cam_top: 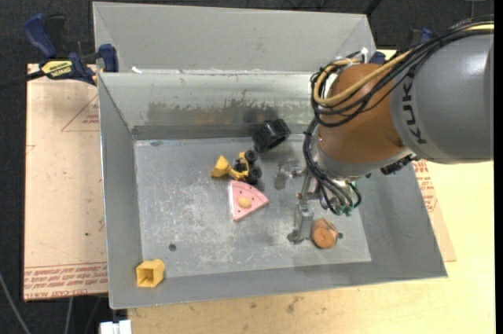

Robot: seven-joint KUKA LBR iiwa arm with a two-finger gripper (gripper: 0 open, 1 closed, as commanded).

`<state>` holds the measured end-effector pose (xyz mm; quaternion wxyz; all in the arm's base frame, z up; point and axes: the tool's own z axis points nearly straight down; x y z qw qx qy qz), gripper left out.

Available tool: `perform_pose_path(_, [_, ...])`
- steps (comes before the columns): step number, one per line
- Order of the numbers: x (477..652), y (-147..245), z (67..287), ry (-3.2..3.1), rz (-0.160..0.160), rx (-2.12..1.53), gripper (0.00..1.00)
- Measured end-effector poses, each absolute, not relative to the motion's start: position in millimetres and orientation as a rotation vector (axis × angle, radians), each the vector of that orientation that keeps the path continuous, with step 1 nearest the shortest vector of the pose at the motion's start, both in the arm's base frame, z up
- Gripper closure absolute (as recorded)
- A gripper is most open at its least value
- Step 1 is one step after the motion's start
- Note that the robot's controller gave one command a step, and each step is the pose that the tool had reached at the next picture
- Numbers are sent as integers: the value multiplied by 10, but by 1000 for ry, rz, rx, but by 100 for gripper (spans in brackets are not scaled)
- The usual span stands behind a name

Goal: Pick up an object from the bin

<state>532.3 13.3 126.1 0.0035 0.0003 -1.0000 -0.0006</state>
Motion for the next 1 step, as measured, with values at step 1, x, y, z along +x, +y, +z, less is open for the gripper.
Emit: perform_pose_path(1, [5340,133,1306,-3142,-2,1,0])
